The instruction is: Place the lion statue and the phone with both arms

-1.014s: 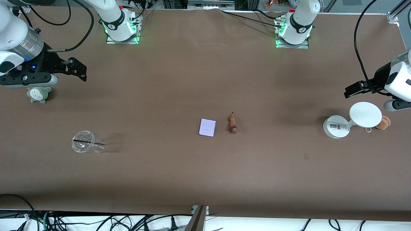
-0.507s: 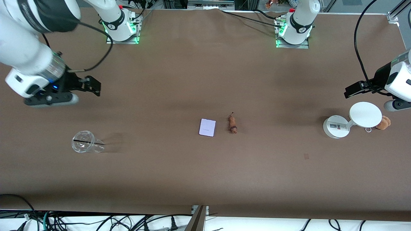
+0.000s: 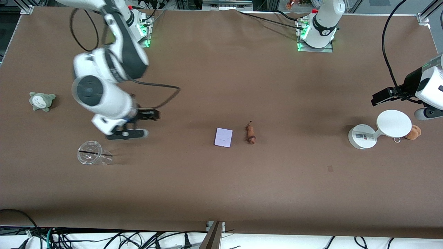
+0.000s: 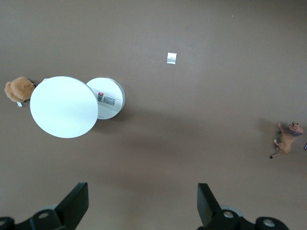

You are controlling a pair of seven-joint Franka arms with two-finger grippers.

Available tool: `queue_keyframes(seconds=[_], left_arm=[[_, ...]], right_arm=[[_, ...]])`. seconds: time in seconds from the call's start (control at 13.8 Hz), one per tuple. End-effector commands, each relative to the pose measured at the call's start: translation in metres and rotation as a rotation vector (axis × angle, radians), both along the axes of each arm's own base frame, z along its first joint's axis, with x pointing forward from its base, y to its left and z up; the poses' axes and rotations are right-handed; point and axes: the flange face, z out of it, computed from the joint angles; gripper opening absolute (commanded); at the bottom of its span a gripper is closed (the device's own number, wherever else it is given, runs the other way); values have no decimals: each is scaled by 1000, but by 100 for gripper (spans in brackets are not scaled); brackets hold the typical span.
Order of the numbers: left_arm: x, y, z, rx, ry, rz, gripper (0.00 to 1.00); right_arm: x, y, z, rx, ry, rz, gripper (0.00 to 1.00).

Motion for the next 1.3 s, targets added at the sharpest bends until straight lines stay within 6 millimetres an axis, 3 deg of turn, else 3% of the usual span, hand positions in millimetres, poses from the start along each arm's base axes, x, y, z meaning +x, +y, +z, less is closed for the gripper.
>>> queue_keyframes(seconds=[0.0, 0.14, 0.36, 0.8, 1.01, 1.23], left_arm=[[2, 2, 4, -26, -12, -15, 100], [2, 2, 4, -26, -12, -15, 100], [2, 2, 4, -26, -12, -15, 100], [2, 2, 4, -26, -12, -15, 100], [2, 2, 4, -26, -12, -15, 100], [2, 2, 4, -26, -12, -15, 100]], right_arm=[[7, 31, -3, 13, -25, -19, 100], [16, 4, 10, 20, -25, -11, 100], [6, -45, 74, 5, 7, 27, 100], [-16, -149, 167, 19, 8, 80, 100], [-27, -186, 188, 26, 18, 79, 100], [-27, -207, 192, 30, 18, 90, 100]])
